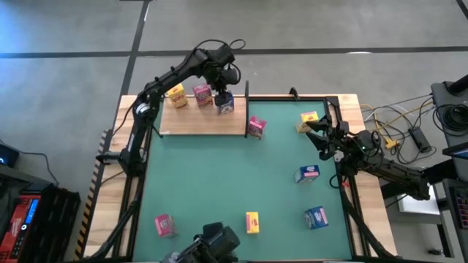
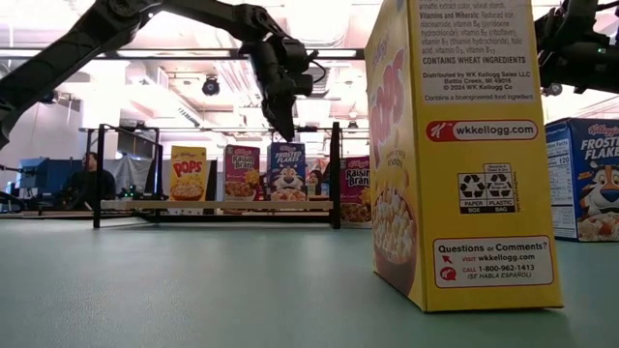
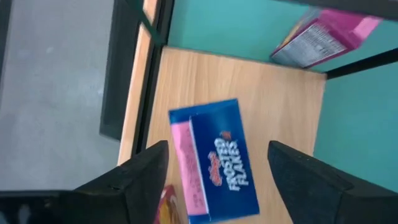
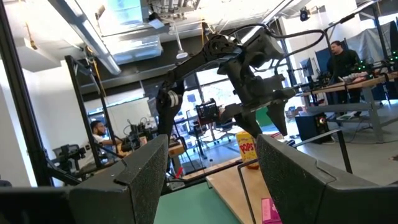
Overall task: Stack cereal on shelf
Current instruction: Put the bottom left blue cereal box on the shelf
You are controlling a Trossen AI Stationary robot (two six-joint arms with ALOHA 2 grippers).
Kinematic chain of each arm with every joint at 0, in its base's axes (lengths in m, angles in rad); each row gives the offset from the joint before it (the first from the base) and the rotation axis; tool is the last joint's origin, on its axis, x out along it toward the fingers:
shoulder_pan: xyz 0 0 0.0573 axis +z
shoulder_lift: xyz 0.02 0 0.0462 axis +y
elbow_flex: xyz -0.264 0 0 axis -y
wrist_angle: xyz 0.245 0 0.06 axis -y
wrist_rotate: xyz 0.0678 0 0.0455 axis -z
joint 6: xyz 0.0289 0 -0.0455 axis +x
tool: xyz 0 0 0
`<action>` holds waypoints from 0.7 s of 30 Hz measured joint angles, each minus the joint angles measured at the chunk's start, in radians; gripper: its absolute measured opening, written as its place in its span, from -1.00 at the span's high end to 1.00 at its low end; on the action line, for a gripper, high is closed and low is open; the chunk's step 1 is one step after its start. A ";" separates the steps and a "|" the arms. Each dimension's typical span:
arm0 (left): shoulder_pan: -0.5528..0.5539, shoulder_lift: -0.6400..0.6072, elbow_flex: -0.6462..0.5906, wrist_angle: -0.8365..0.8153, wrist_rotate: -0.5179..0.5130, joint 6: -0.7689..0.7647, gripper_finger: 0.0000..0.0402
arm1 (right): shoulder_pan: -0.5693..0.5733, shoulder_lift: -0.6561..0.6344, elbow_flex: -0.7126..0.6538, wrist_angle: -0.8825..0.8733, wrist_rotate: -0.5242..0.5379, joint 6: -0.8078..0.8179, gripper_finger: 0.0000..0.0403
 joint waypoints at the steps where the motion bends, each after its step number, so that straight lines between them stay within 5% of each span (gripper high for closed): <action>1: -0.003 -0.001 0.000 -0.005 -0.015 -0.012 -0.32 | 0.000 0.000 0.000 0.000 0.000 0.000 -0.17; 21: -0.006 0.000 -0.108 0.074 -0.056 -0.070 -0.37 | 0.000 0.000 0.000 0.000 0.000 0.000 -0.17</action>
